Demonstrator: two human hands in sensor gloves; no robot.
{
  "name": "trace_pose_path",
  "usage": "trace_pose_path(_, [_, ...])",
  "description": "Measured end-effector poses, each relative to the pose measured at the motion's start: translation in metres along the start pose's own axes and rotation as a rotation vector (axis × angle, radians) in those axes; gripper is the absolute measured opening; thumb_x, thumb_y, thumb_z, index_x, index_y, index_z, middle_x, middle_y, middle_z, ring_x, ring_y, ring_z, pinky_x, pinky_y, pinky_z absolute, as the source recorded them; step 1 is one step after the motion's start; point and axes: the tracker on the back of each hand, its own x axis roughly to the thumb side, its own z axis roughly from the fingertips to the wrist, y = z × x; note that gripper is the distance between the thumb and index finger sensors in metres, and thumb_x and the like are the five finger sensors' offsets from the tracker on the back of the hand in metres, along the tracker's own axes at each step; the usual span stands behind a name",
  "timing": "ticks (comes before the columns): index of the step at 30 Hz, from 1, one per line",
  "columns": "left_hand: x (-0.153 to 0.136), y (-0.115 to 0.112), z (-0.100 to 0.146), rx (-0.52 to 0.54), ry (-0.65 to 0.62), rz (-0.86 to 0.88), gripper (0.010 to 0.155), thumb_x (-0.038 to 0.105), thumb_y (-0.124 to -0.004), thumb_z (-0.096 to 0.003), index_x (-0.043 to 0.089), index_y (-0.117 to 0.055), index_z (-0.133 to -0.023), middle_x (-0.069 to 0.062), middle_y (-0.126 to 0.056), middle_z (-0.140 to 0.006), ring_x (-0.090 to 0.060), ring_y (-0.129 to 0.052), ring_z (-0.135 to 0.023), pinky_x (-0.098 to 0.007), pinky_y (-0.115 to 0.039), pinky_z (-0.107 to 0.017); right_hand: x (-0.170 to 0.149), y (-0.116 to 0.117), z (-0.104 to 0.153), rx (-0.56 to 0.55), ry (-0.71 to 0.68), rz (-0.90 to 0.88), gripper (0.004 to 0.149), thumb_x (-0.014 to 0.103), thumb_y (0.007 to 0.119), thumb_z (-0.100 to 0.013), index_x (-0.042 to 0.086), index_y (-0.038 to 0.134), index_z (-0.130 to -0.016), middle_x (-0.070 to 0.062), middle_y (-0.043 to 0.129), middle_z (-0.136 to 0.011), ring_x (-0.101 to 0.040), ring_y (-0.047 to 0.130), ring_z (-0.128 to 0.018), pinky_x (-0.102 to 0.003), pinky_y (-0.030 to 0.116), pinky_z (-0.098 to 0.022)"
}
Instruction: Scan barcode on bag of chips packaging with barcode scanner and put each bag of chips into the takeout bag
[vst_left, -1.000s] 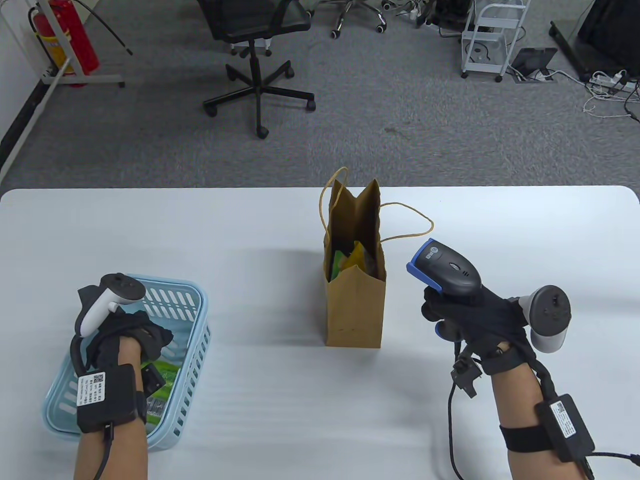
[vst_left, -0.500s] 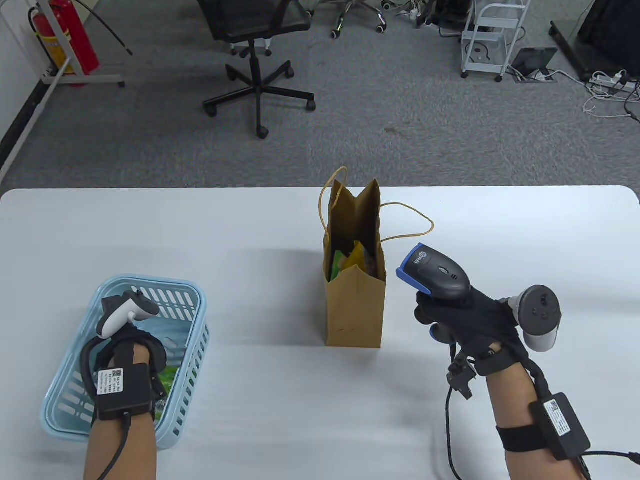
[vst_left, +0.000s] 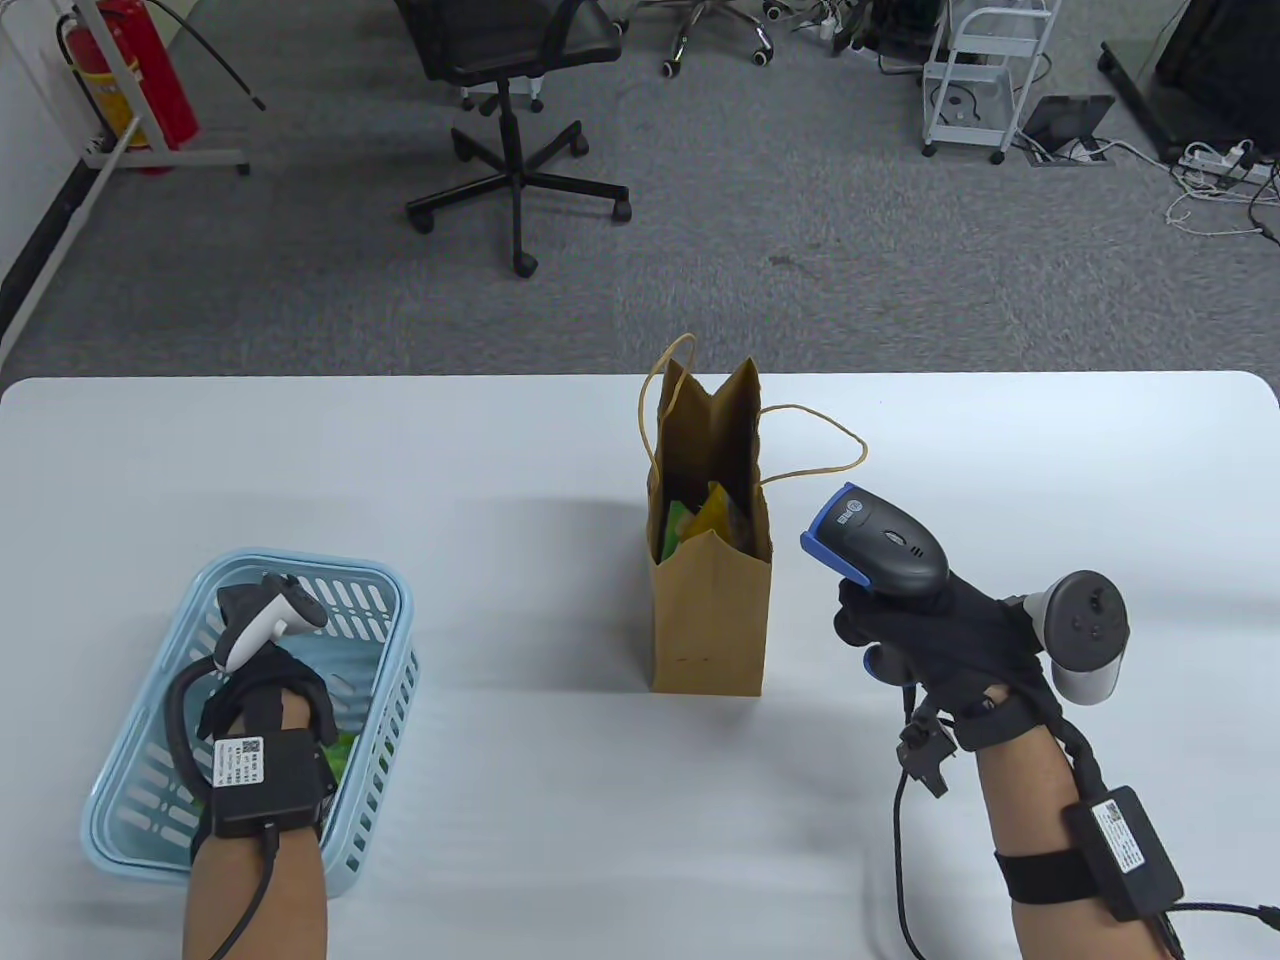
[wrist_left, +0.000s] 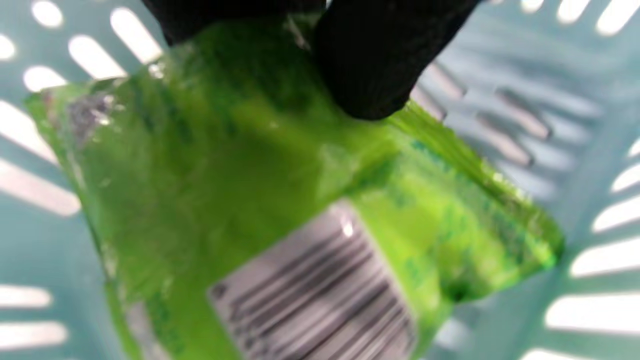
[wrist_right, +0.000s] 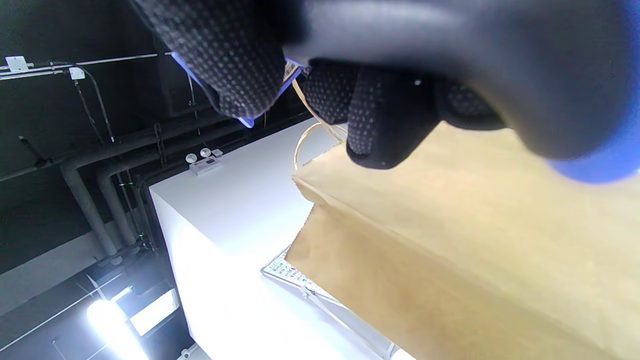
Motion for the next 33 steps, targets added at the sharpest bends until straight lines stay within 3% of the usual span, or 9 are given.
trace_pose_path(5, [-0.008, 0.022, 0.025, 0.176, -0.041, 0.087, 0.092, 0.017, -0.087, -0.0492, 0.015, -0.021, -0.113, -0.01, -0.072, -0.102, -0.026, -0.096, -0.068, -0.042, -0.087, -0.055, 0.001, -0.001, 0.0, -0.002, -0.004, 0.001, 0.059, 0.036, 0.084, -0.058, -0.003, 0.068, -0.1, -0.017, 0.09, -0.08, -0.031, 0.107, -0.053, -0.053, 0.088, -0.043])
trace_pose_path(11, [-0.024, 0.047, 0.069, 0.383, -0.084, 0.193, 0.079, 0.017, -0.087, -0.0488, 0.016, -0.042, -0.114, -0.007, -0.077, -0.094, -0.029, -0.094, -0.063, -0.045, -0.085, -0.051, 0.006, 0.001, 0.001, -0.002, -0.025, 0.008, 0.059, 0.036, 0.084, -0.058, -0.003, 0.068, -0.1, -0.017, 0.09, -0.08, -0.031, 0.107, -0.053, -0.053, 0.088, -0.043])
trace_pose_path(17, [-0.051, 0.076, 0.129, 0.568, -0.185, 0.43, 0.065, 0.019, -0.083, -0.0498, 0.015, -0.059, -0.11, -0.008, -0.077, -0.09, -0.026, -0.094, -0.061, -0.045, -0.085, -0.049, 0.013, 0.005, 0.001, 0.009, -0.051, 0.023, 0.059, 0.036, 0.084, -0.058, -0.003, 0.068, -0.1, -0.018, 0.09, -0.08, -0.031, 0.107, -0.053, -0.053, 0.088, -0.043])
trace_pose_path(23, [-0.071, 0.086, 0.181, 0.733, -0.413, 0.733, 0.041, 0.024, -0.085, -0.0502, 0.021, -0.082, -0.091, -0.008, -0.082, -0.083, -0.023, -0.1, -0.053, -0.041, -0.091, -0.042, 0.025, 0.011, 0.003, 0.01, -0.088, 0.03, 0.06, 0.035, 0.084, -0.058, -0.003, 0.067, -0.101, -0.018, 0.09, -0.081, -0.031, 0.107, -0.054, -0.053, 0.087, -0.043])
trace_pose_path(33, [-0.035, 0.074, 0.223, 0.854, -0.853, 1.012, 0.038, 0.028, -0.085, -0.0515, 0.018, -0.083, -0.089, -0.007, -0.086, -0.073, -0.018, -0.105, -0.042, -0.034, -0.097, -0.031, 0.049, 0.028, 0.007, 0.011, -0.162, 0.146, 0.061, 0.035, 0.084, -0.057, -0.004, 0.066, -0.101, -0.018, 0.089, -0.082, -0.031, 0.106, -0.055, -0.054, 0.087, -0.044])
